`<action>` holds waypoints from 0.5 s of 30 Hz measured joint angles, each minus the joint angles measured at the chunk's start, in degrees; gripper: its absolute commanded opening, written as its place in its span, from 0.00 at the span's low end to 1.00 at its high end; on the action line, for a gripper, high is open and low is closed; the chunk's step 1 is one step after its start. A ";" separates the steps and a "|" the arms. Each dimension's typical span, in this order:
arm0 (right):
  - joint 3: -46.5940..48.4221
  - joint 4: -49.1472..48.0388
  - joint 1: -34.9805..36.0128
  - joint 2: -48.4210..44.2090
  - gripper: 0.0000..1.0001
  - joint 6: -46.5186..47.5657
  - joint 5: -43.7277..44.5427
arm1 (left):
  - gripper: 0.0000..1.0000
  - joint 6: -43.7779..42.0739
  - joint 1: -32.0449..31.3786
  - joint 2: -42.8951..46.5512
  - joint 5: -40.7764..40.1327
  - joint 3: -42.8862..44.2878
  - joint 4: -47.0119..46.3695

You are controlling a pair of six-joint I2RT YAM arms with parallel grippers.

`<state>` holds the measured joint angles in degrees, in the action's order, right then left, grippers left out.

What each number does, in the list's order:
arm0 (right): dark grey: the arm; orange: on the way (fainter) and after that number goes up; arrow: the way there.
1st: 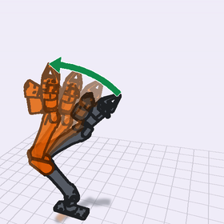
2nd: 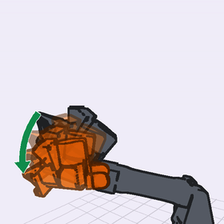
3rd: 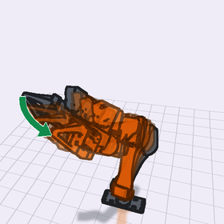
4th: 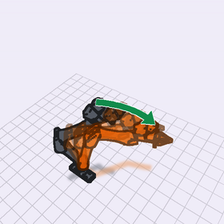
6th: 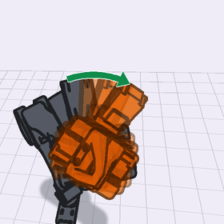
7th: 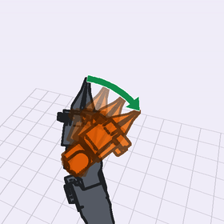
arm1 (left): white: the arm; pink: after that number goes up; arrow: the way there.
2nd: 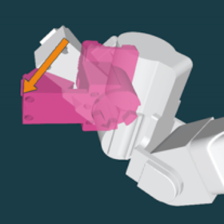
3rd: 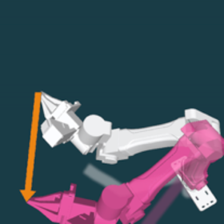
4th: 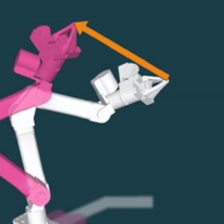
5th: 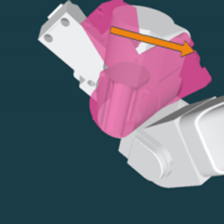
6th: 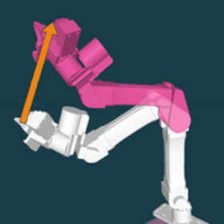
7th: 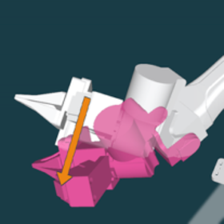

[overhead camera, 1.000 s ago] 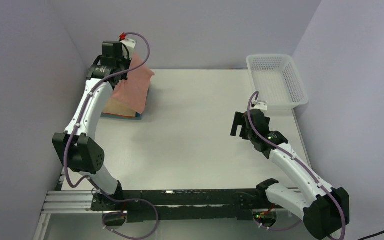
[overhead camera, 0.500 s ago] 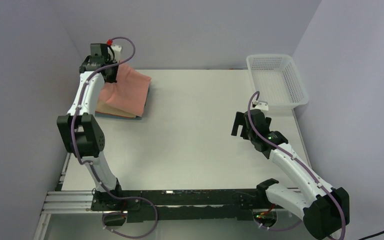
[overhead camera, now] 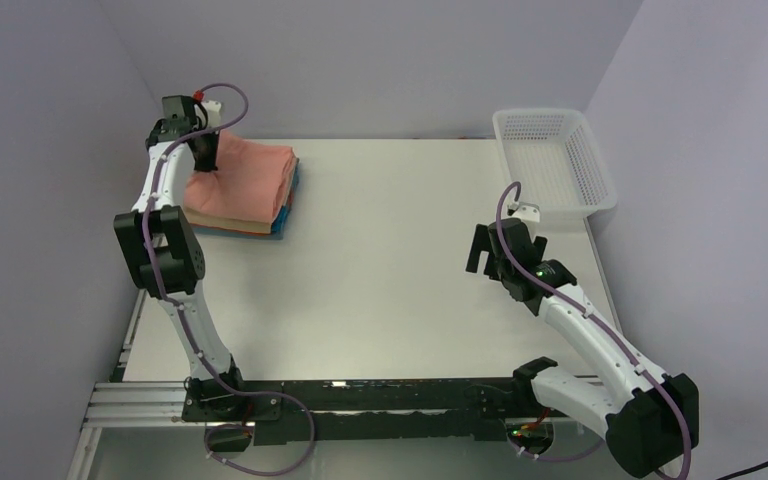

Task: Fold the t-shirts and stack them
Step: Put the neatly folded tshirt into the corner of the board with the left arm

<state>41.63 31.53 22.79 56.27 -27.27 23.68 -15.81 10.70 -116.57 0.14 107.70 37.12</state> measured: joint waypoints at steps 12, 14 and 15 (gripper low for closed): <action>1.55 1.62 0.00 0.63 1.00 -0.37 0.50 | 0.99 1.05 3.32 -2.86 1.75 1.51 -0.66; 1.60 1.90 0.00 0.63 1.00 -0.37 0.57 | 0.99 2.27 3.65 -2.95 0.74 2.73 -0.85; 1.64 1.99 0.00 0.63 1.00 -0.37 0.74 | 0.99 3.28 3.76 -2.95 -0.13 3.41 -0.85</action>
<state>43.27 33.52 22.79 56.90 -27.64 24.43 -12.53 14.46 -119.52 0.01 111.11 36.27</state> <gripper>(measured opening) 0.997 0.990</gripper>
